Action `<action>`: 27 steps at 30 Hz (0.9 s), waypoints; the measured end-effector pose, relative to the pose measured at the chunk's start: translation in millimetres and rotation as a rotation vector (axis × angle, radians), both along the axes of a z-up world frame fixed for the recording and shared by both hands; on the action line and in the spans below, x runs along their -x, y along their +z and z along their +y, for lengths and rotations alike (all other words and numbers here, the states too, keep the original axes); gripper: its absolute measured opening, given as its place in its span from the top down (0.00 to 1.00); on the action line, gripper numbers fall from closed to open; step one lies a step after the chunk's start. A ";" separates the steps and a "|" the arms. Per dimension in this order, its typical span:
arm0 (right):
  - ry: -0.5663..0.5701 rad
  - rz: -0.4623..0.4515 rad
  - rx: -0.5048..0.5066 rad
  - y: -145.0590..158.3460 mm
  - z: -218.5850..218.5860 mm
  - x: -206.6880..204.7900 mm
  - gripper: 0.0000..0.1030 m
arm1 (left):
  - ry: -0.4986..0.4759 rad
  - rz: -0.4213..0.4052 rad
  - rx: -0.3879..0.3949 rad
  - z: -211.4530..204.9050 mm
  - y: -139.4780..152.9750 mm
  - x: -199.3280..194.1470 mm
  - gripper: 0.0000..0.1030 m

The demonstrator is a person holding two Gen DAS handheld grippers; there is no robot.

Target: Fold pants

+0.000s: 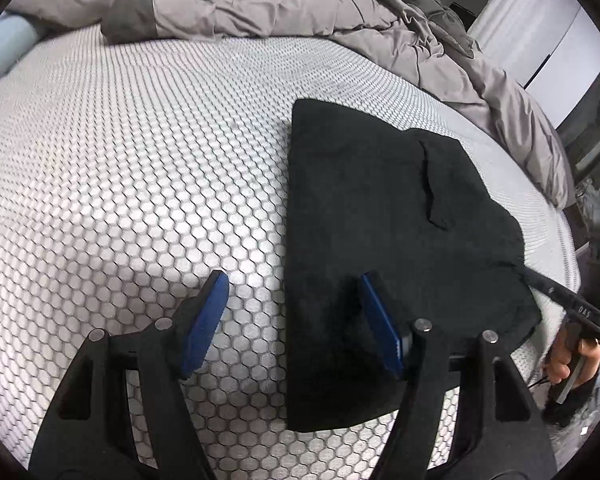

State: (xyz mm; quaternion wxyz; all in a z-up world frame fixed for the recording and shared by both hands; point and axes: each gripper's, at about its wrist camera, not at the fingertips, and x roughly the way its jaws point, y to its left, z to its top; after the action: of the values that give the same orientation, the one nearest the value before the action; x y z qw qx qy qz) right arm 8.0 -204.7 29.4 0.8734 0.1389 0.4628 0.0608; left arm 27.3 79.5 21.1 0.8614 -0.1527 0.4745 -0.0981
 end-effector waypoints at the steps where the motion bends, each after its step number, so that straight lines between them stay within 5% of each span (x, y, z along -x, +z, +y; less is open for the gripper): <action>1: -0.015 -0.019 0.006 5.2 -4.2 3.6 0.43 | -0.015 0.008 0.023 -0.1 -2.4 -0.3 0.37; 3: -0.046 -0.051 -0.022 10.5 -16.6 8.5 0.33 | -0.062 0.028 0.073 -5.7 -7.4 0.0 0.43; 8: -0.028 0.068 -0.235 -19.0 -26.1 -13.6 0.32 | -0.065 0.011 0.080 -19.1 -8.7 -4.5 0.59; 10: -0.007 0.073 -0.177 -24.7 -18.4 -25.3 0.41 | -0.056 0.003 0.075 -24.0 -7.8 -15.2 0.64; 12: 0.021 0.053 -0.109 -21.5 -5.5 -41.6 0.64 | -0.037 -0.014 0.063 -27.3 -4.4 -30.5 0.67; 14: -0.006 -0.010 -0.013 -11.9 -0.6 -51.9 0.66 | -0.020 -0.010 0.069 -31.3 -4.3 -48.3 0.67; 16: -0.071 -0.061 0.077 -10.6 2.5 -61.7 0.58 | -0.014 0.003 0.056 -35.0 -7.0 -60.0 0.67; 18: -0.129 -0.017 0.120 -17.6 1.7 -69.3 0.47 | -0.013 0.009 0.037 -35.8 -7.0 -62.7 0.66; 22: -0.140 -0.021 0.065 -3.6 -6.1 -50.0 0.46 | -0.022 -0.034 -0.100 -37.2 6.7 -37.3 0.63; 25: -0.081 -0.065 0.055 9.8 -8.1 -22.8 0.45 | -0.073 -0.088 -0.155 -37.1 12.5 -4.5 0.51; 27: -0.033 -0.059 0.029 7.8 -7.0 -13.3 0.35 | -0.095 -0.085 -0.205 -40.9 6.9 2.0 0.45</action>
State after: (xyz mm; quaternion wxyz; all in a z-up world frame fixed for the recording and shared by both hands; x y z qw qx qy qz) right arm 21.3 -211.6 37.2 0.8896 0.1321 0.4351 0.0436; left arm 25.3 38.6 28.0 0.8862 -0.0371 0.4517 -0.0961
